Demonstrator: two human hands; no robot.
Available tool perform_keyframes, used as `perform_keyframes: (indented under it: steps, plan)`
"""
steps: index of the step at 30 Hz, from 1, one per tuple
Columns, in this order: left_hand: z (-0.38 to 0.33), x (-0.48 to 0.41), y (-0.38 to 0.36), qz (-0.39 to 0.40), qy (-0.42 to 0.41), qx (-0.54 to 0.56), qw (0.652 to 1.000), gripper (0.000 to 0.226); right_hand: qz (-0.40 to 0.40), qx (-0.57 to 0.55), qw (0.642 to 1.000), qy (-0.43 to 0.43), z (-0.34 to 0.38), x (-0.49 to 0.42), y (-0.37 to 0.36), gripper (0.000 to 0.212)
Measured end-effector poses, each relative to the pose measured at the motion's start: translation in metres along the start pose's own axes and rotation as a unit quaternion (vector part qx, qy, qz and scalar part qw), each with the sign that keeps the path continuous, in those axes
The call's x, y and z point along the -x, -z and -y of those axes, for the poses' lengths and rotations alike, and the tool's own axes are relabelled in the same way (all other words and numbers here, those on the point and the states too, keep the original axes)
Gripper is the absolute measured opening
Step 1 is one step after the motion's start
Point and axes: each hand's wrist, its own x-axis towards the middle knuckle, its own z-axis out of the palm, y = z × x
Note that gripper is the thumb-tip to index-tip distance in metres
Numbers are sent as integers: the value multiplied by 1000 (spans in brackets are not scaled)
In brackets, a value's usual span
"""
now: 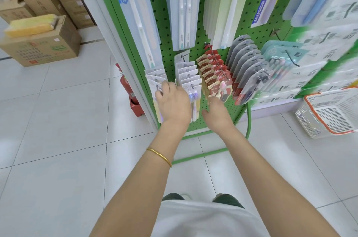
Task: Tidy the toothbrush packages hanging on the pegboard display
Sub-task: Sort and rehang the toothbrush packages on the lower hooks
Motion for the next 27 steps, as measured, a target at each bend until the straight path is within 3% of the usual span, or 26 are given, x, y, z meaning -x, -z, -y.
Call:
perform_keyframes:
  steps: [11, 17, 23, 27]
  plan:
    - [-29, 54, 15, -31, 91, 16, 995, 32, 42, -24, 997, 53, -25, 33, 30, 40]
    - [-37, 92, 12, -40, 102, 175, 978, 37, 85, -64, 992, 62, -47, 57, 24, 47]
    - [-43, 106, 12, -146, 98, 423, 889, 26, 77, -150, 982, 88, -69, 73, 28, 39]
    - [-49, 97, 17, -161, 142, 523, 825, 22, 98, -230, 961, 120, -79, 82, 39, 33]
